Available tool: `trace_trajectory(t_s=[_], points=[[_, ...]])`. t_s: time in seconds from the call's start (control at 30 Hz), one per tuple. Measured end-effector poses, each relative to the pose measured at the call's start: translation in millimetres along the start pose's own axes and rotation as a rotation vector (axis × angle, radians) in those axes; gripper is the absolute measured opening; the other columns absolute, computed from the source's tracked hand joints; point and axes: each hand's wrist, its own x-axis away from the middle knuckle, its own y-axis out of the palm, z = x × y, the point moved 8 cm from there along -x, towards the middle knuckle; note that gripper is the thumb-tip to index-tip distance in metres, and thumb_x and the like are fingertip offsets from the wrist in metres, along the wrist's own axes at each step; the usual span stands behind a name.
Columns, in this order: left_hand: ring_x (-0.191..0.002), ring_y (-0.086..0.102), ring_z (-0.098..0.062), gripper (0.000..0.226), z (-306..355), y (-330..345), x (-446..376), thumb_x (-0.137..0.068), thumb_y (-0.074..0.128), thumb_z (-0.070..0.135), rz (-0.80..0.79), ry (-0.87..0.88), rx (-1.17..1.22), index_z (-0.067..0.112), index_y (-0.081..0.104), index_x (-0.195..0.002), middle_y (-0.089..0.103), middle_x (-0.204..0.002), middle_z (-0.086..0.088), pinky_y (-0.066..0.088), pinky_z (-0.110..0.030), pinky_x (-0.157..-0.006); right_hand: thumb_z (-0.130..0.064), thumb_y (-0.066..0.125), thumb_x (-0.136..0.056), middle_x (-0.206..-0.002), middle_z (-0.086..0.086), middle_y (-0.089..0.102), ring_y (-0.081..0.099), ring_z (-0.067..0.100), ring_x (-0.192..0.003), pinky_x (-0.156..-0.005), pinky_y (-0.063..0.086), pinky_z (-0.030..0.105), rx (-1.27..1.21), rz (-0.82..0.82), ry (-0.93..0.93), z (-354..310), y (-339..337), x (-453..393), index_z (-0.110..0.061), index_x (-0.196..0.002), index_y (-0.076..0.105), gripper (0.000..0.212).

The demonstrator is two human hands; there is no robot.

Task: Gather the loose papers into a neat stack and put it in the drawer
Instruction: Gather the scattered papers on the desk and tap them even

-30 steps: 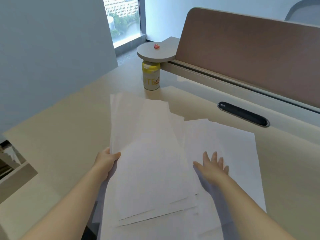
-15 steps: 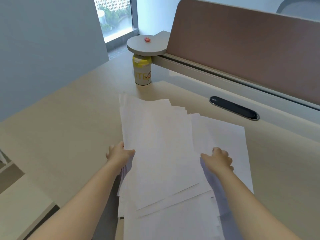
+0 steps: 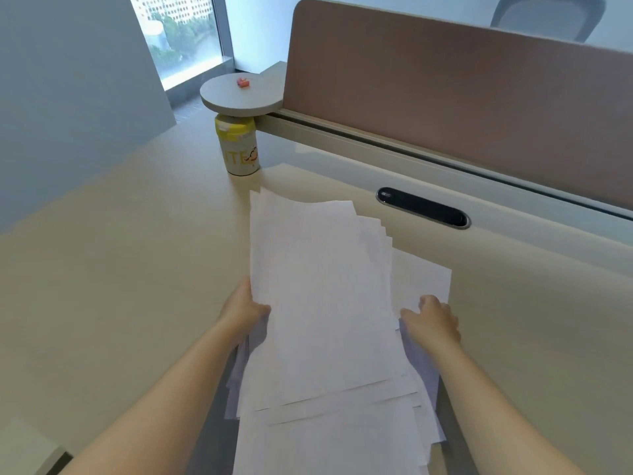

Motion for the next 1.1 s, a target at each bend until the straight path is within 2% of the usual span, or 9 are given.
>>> trace_trajectory(t_s=[0.13,0.23,0.43,0.5,0.6,0.77,0.9,1.0,1.1], points=[[-0.117,0.056,-0.033,0.045,3,9,-3,-0.081,0.059,-0.004,0.000,-0.013,0.017,-0.001,0.050,-0.125,0.058,-0.128,-0.017,0.044,-0.036,-0.095,-0.028,0.046,-0.089,-0.144,0.011,0.038,0.033,0.032,-0.131,-0.102,0.034,0.037,0.048,-0.023,-0.052,11,8,-6,-0.006,-0.137,0.034,0.054],[-0.115,0.054,-0.028,0.045,14,27,-4,-0.085,0.052,-0.007,-0.116,0.020,0.068,0.000,0.046,-0.130,0.055,-0.130,-0.016,0.040,-0.032,-0.093,-0.022,0.044,-0.092,-0.149,0.011,0.033,0.028,0.029,-0.137,-0.108,0.029,0.037,-0.128,-0.096,-0.155,-4,19,-12,-0.008,-0.142,0.029,0.054],[-0.068,0.050,-0.018,0.037,13,34,-21,-0.084,0.060,0.008,-0.178,-0.061,0.158,-0.002,0.047,-0.117,0.053,-0.079,-0.004,0.040,-0.029,-0.067,-0.015,0.042,-0.094,-0.141,-0.009,0.036,0.039,0.020,-0.131,-0.092,0.029,0.019,-0.457,-0.161,-0.123,-9,17,-24,-0.012,-0.145,0.021,0.055],[-0.074,0.053,-0.023,0.026,20,41,-24,-0.088,0.055,0.006,-0.177,-0.047,0.051,0.002,0.051,-0.113,0.057,-0.084,-0.008,0.040,-0.028,-0.068,-0.019,0.048,-0.091,-0.148,0.004,0.035,0.034,0.027,-0.136,-0.103,0.031,0.029,-0.347,0.016,-0.040,6,1,-31,-0.007,-0.143,0.026,0.058],[-0.097,0.054,-0.026,0.035,38,56,-24,-0.087,0.053,0.002,-0.185,0.022,-0.066,0.004,0.052,-0.122,0.061,-0.117,-0.014,0.041,-0.030,-0.081,-0.018,0.051,-0.086,-0.145,0.017,0.036,0.032,0.036,-0.133,-0.106,0.032,0.043,-0.229,0.203,0.184,32,-17,-27,-0.004,-0.140,0.033,0.058],[-0.100,0.053,-0.027,0.039,56,71,-27,-0.085,0.048,-0.005,-0.251,0.047,-0.116,0.005,0.050,-0.123,0.057,-0.123,-0.017,0.043,-0.033,-0.082,-0.017,0.046,-0.089,-0.146,0.015,0.035,0.028,0.034,-0.135,-0.107,0.030,0.040,-0.275,0.078,0.089,20,-12,-37,-0.004,-0.141,0.028,0.057],[-0.087,0.055,-0.028,0.045,66,90,-24,-0.085,0.041,-0.012,-0.369,0.025,0.077,0.009,0.045,-0.124,0.057,-0.098,-0.013,0.046,-0.037,-0.079,-0.016,0.043,-0.093,-0.153,0.009,0.026,0.025,0.026,-0.141,-0.109,0.026,0.033,-0.455,0.023,0.027,14,-12,-38,-0.007,-0.145,0.021,0.057],[-0.063,0.051,-0.022,0.033,68,94,-24,-0.087,0.046,-0.009,-0.412,-0.042,0.139,0.010,0.044,-0.113,0.053,-0.076,-0.009,0.044,-0.027,-0.059,-0.009,0.041,-0.093,-0.149,0.010,0.033,0.040,0.021,-0.126,-0.094,0.031,0.024,-0.654,0.018,0.054,24,-17,-40,-0.006,-0.142,0.027,0.051],[-0.057,0.057,-0.022,0.035,62,90,-27,-0.084,0.054,-0.005,-0.341,-0.081,0.104,0.005,0.048,-0.117,0.055,-0.076,-0.012,0.047,-0.022,-0.052,-0.001,0.041,-0.090,-0.128,0.015,0.053,0.046,0.016,-0.096,-0.066,0.042,0.014,-0.728,0.030,0.084,32,-18,-40,0.002,-0.130,0.041,0.040]])
